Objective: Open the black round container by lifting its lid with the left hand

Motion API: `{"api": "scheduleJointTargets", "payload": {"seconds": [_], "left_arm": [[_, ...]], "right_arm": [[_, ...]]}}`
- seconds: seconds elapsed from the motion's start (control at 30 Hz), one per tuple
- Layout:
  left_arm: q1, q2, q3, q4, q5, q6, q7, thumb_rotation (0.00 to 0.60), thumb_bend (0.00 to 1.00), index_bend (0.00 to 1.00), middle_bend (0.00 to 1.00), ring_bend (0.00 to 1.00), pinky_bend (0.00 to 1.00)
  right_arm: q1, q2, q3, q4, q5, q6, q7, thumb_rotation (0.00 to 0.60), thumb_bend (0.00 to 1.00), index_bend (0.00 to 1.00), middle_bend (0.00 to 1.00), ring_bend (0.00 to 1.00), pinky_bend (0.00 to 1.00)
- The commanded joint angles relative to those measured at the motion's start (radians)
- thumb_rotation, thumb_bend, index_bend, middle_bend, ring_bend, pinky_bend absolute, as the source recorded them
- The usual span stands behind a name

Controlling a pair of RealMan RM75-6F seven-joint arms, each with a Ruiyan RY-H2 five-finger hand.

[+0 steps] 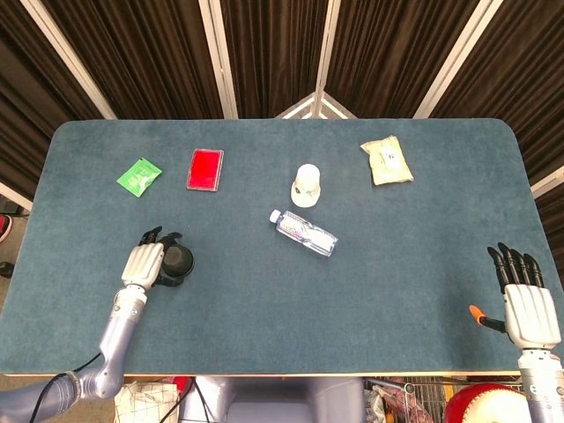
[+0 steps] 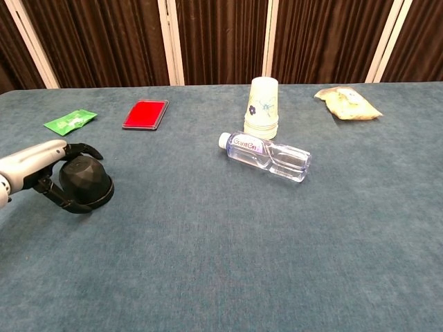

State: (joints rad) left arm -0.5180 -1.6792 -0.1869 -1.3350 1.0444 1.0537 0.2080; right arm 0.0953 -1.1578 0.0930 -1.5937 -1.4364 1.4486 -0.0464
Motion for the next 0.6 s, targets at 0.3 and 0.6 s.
{"api": "scheduleJointTargets", "payload": {"seconds": [0.3,0.6], "left_arm": [[0.015,0.007,-0.013,-0.015,0.007,0.042,0.001,0.6,0.36,0.45,0.44,0.0,0.0],[0.008,0.103,-0.039,-0.2,0.103,0.113,0.022,0.6,0.36,0.45,0.44,0.0,0.0]], "right_arm": [[0.0,0.001,0.0,-0.01,0.005,-0.001,-0.011,0.6,0.18,0.07,0.0,0.0,0.01],[0.0,-0.001,0.002,-0.017,0.011,-0.003,-0.016,0.6,0.19,0.07,0.0,0.0,0.01]]}}
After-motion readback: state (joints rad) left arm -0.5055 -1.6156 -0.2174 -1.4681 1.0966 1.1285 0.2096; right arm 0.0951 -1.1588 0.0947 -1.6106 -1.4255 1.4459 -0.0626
